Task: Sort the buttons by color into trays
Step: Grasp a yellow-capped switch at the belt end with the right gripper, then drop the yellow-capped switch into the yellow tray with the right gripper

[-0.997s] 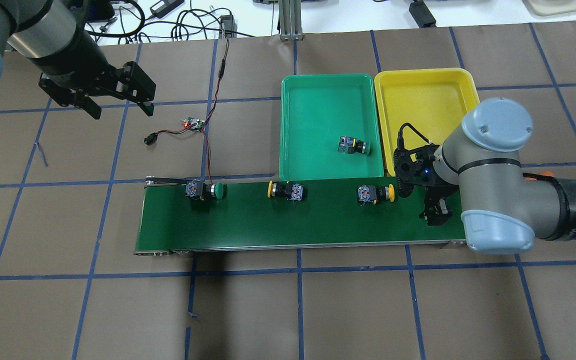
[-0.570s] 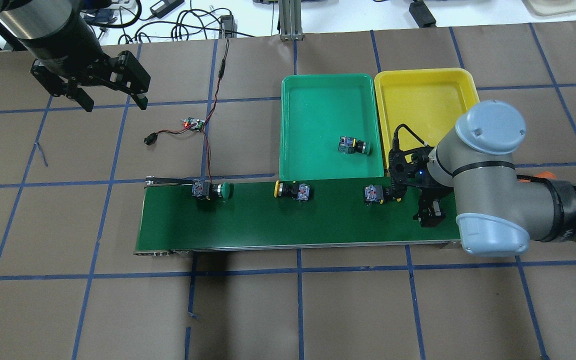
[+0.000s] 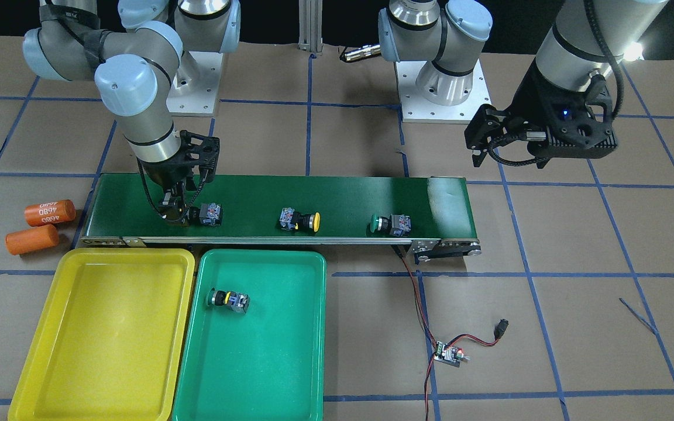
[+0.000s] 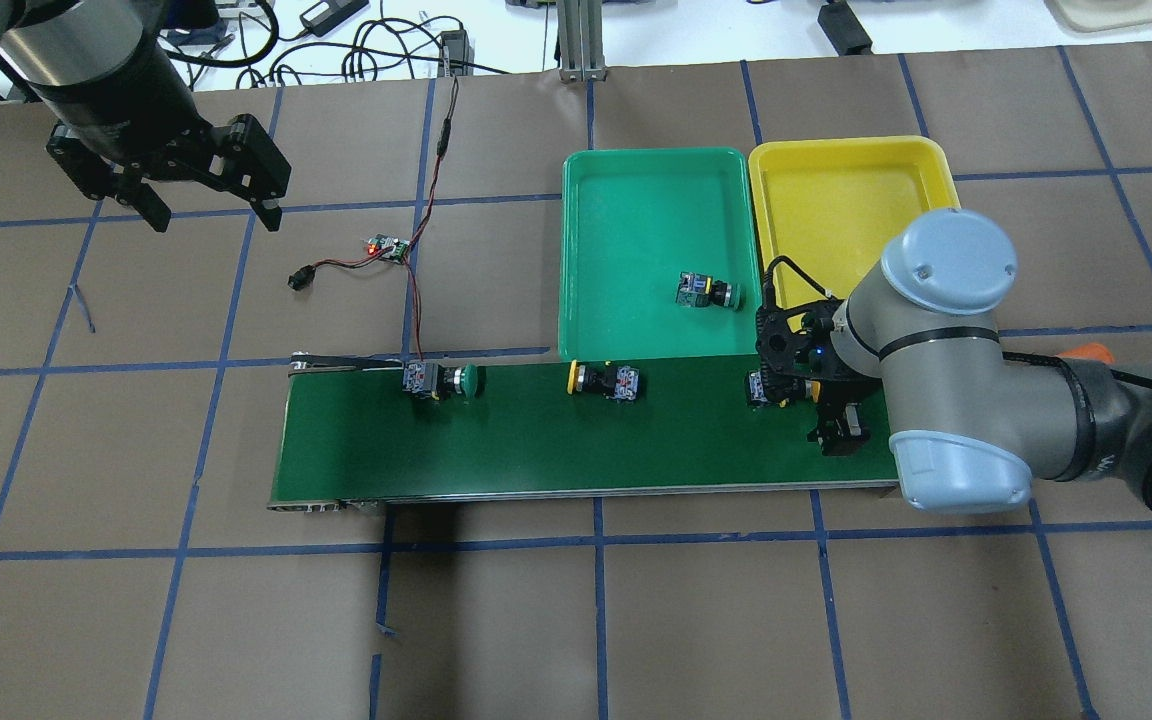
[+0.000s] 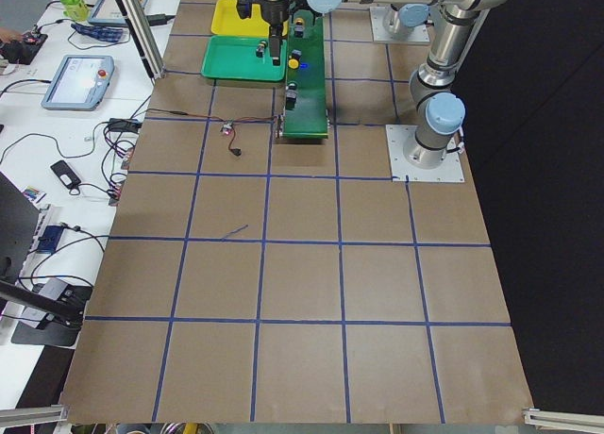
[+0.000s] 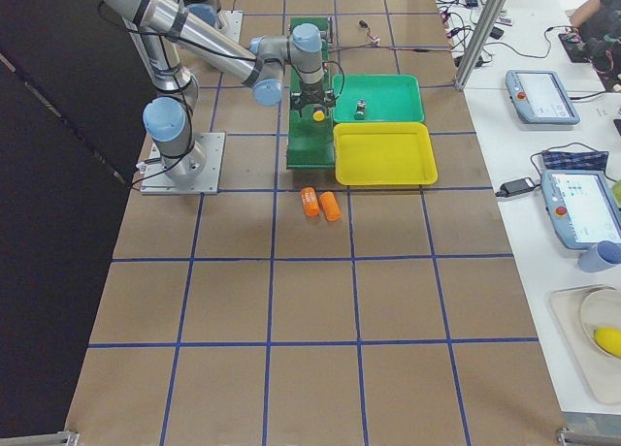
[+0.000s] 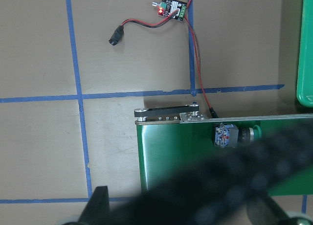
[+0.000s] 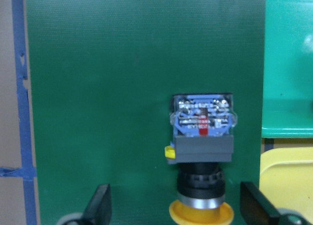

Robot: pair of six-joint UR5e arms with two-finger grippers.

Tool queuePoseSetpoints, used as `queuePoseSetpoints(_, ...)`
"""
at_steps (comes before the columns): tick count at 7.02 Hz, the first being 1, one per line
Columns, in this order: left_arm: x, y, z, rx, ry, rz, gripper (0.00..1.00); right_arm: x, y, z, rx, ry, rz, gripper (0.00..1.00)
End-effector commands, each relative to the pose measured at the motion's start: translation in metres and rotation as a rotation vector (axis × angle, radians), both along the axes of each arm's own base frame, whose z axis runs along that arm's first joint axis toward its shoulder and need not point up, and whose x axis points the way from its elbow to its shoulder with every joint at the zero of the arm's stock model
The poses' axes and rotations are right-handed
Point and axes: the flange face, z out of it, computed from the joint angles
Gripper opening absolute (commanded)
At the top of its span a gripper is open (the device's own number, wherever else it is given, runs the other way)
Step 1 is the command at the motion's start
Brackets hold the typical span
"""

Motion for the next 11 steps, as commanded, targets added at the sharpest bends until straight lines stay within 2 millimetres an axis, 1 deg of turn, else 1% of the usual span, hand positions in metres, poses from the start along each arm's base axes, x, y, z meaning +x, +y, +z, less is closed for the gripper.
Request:
queuePoseSetpoints(1,-0.001,0.000,-0.001,0.000,0.001,-0.001,1.00,-0.001,-0.001,-0.001,0.003,0.011,0.003,0.46)
queuePoseSetpoints(2,-0.001,0.000,-0.001,-0.004,0.001,0.001,1.00,-0.001,-0.003,0.002,-0.005,0.014,0.004,0.25)
queuePoseSetpoints(3,-0.001,0.001,0.001,-0.007,0.001,0.001,1.00,-0.001,-0.008,0.007,-0.019,0.016,0.007,0.17)
queuePoseSetpoints(4,-0.001,0.001,0.002,-0.008,-0.001,-0.001,1.00,-0.003,-0.015,0.015,-0.038,0.020,0.006,0.16)
queuePoseSetpoints(5,-0.001,0.002,0.002,-0.010,-0.001,-0.001,1.00,-0.005,-0.033,0.035,-0.086,0.019,0.005,0.16)
queuePoseSetpoints(6,-0.002,0.003,0.003,-0.011,0.001,-0.002,1.00,-0.007,-0.063,0.045,-0.112,0.019,0.000,0.16)
queuePoseSetpoints(7,-0.002,0.003,0.003,-0.011,-0.001,-0.002,1.00,-0.012,-0.098,0.040,-0.114,0.021,-0.002,0.17)
queuePoseSetpoints(8,-0.002,0.004,0.003,-0.012,-0.004,-0.002,1.00,-0.017,-0.125,0.023,-0.093,0.021,-0.005,0.18)
queuePoseSetpoints(9,-0.001,0.004,0.003,-0.012,-0.010,-0.005,1.00,-0.039,-0.141,0.000,-0.063,0.024,-0.003,0.18)
queuePoseSetpoints(10,-0.002,0.004,0.003,-0.013,0.000,-0.004,1.00,-0.062,-0.145,-0.016,-0.051,0.017,-0.025,0.23)
queuePoseSetpoints(11,-0.002,0.005,0.004,-0.016,0.000,-0.004,1.00,-0.066,-0.143,-0.022,-0.025,0.017,-0.030,0.35)
